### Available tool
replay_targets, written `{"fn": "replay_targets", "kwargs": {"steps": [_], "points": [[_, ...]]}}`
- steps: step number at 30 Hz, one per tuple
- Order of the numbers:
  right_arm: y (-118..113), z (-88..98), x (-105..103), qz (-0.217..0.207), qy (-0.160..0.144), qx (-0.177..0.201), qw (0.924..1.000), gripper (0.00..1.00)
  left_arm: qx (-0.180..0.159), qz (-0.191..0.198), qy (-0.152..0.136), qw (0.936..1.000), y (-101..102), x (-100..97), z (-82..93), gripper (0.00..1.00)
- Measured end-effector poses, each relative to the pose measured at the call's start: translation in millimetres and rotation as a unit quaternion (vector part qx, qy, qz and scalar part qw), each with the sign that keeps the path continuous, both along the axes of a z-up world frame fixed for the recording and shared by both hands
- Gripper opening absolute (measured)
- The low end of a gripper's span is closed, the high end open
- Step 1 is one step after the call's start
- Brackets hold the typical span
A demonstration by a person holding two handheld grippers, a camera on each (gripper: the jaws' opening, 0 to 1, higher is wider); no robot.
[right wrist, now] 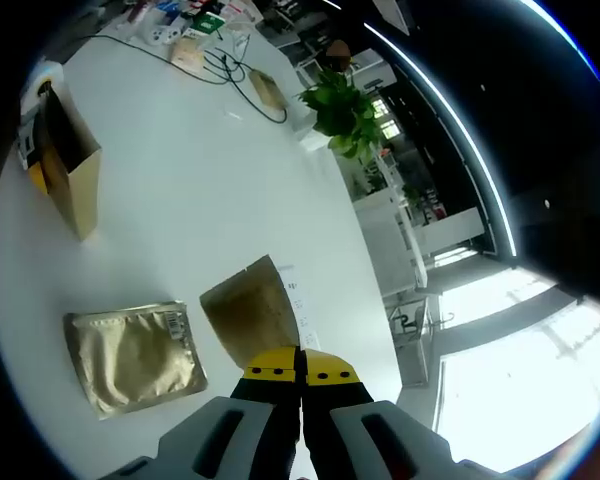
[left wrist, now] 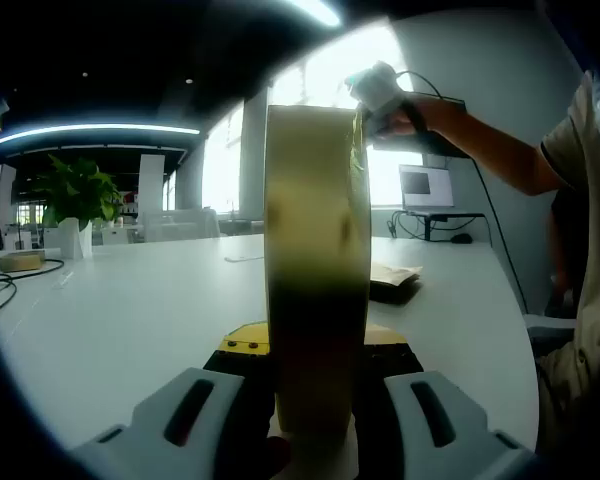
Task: Extract single mask from mask box in order stack masks on table
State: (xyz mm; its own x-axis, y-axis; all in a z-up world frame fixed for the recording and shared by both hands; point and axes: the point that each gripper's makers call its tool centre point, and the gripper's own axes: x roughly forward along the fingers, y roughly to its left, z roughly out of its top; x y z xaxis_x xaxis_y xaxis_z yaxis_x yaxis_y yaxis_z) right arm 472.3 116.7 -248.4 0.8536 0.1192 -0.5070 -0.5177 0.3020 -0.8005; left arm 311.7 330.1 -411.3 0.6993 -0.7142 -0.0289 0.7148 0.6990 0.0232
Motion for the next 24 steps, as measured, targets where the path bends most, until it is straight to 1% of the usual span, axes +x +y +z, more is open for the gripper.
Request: {"fn": "replay_targets", "kwargs": {"steps": [11, 24], "points": [[0.5, -3.7, 0.8, -0.001, 0.004, -0.004, 1.0000, 0.00, 0.000, 0.000, 0.000, 1.0000, 0.6, 0.8, -0.3, 0.19], [0.9, -8.4, 3.8, -0.002, 0.007, 0.000, 1.0000, 0.00, 0.000, 0.001, 0.000, 1.0000, 0.3, 0.6, 0.1, 0.20]]}}
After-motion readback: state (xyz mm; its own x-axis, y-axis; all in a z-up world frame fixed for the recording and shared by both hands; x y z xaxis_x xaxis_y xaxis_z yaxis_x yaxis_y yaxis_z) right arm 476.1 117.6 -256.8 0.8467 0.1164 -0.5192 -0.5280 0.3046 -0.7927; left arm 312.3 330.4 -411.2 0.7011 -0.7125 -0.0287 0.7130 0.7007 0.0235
